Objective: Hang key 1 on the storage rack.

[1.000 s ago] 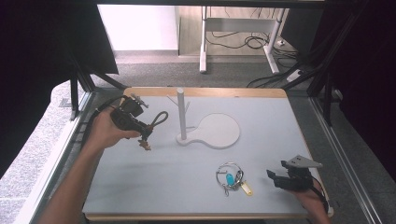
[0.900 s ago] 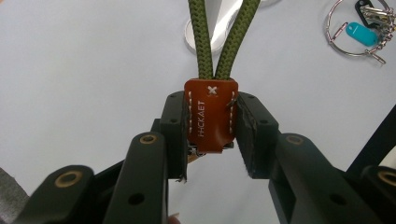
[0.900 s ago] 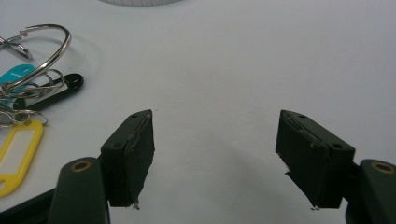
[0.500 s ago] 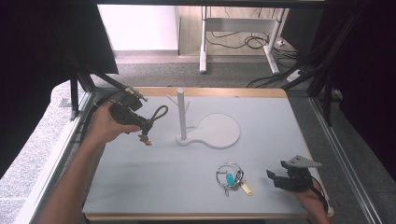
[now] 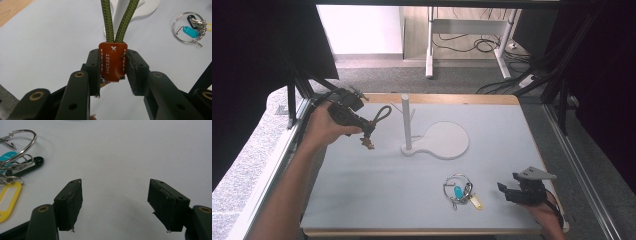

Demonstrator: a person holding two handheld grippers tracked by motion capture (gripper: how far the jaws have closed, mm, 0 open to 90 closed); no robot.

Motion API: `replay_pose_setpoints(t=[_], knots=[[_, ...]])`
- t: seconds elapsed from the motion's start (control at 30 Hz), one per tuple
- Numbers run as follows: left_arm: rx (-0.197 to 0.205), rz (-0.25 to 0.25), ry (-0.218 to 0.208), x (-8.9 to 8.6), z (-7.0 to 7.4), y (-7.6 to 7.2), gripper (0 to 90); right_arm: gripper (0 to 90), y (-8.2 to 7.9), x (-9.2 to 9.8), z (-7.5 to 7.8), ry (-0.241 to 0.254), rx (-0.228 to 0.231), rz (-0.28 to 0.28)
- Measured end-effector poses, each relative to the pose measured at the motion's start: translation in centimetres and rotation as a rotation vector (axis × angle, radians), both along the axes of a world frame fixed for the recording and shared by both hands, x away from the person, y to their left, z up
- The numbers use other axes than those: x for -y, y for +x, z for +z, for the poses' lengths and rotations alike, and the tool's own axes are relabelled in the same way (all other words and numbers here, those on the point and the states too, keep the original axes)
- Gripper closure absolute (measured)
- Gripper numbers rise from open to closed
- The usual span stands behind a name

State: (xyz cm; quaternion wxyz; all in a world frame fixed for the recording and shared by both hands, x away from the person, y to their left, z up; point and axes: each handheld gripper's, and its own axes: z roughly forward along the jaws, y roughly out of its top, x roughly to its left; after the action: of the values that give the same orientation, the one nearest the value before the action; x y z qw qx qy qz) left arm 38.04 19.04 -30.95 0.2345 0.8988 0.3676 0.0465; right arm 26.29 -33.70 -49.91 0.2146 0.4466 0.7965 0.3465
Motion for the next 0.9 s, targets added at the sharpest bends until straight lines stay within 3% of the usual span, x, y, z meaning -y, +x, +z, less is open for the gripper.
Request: replay_pose_setpoints(t=[0.53,0.9], knots=[[-0.014,0.008,-0.013,0.5,0.8,1.5,66.6,28.2,0.0,0.0,0.0,0.001,-0.004,0.003],[-0.035,0.013,0.004,1.0,0.6,3.0,66.6,28.1,0.1,-0.2,-0.2,0.001,-0.011,0.012]])
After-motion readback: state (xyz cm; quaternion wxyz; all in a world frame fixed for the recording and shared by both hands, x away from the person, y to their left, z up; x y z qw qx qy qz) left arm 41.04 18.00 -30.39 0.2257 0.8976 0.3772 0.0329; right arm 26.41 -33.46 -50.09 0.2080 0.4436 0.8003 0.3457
